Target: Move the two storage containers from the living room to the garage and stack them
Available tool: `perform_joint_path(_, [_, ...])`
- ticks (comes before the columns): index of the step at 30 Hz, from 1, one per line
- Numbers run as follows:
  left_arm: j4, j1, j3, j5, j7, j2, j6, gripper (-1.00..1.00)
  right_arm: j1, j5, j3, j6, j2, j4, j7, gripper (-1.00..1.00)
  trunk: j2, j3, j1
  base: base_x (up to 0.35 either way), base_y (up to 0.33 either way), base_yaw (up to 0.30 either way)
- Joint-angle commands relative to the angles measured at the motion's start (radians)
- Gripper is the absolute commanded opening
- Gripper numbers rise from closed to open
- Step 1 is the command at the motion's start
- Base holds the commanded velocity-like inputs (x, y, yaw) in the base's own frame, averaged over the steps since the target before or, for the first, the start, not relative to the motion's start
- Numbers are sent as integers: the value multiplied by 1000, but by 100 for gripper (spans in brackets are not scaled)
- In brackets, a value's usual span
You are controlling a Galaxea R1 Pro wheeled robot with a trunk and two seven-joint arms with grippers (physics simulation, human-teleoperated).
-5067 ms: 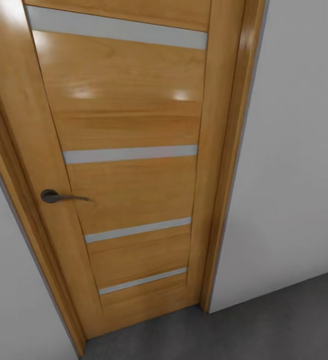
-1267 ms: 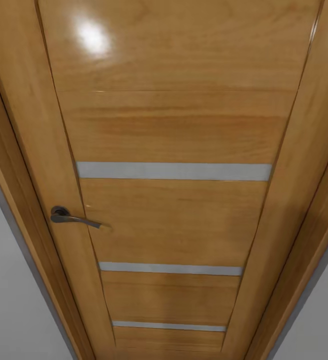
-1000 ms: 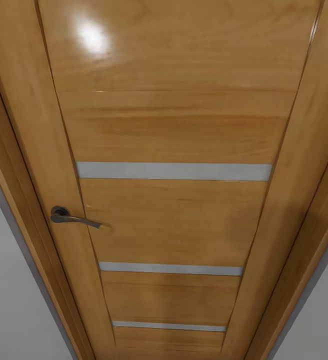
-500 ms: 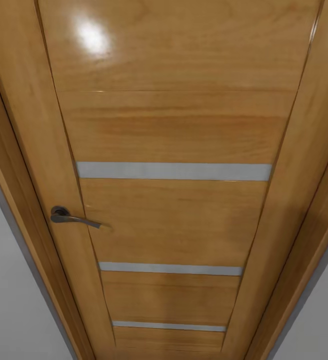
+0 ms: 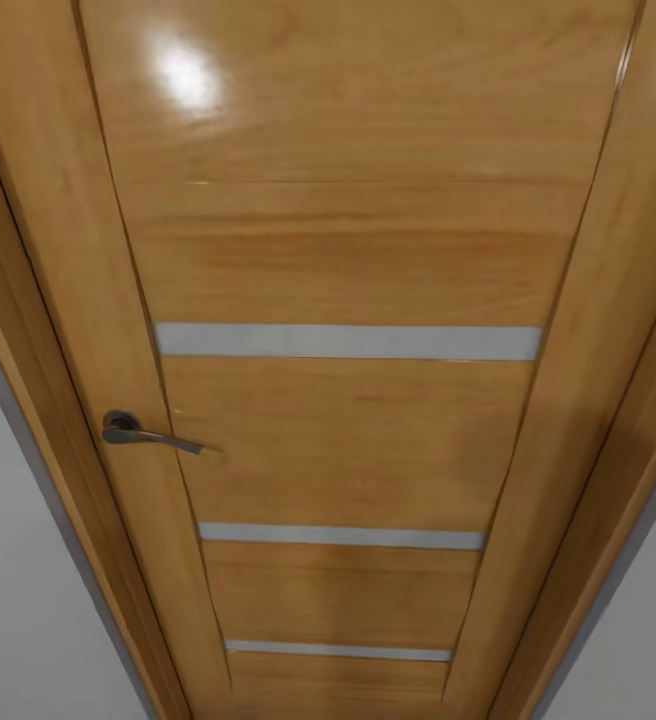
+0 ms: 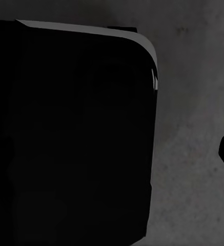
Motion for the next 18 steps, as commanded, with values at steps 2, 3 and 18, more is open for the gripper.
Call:
perform_joint_path(2, [0,0,1,6,1,0,-1,100,0,3,1,-3,0,0,0,100,0,-1,0,-190,0,0])
perform_joint_path(3, [0,0,1,6,1,0,-1,100,0,4,1,-3,0,0,0,100,0,-1,0,-245,0,0])
perform_joint_path(18, [0,0,1,6,1,2,-1,100,0,6,3,-4,0,0,4,100,0,-1,0,-259,0,0])
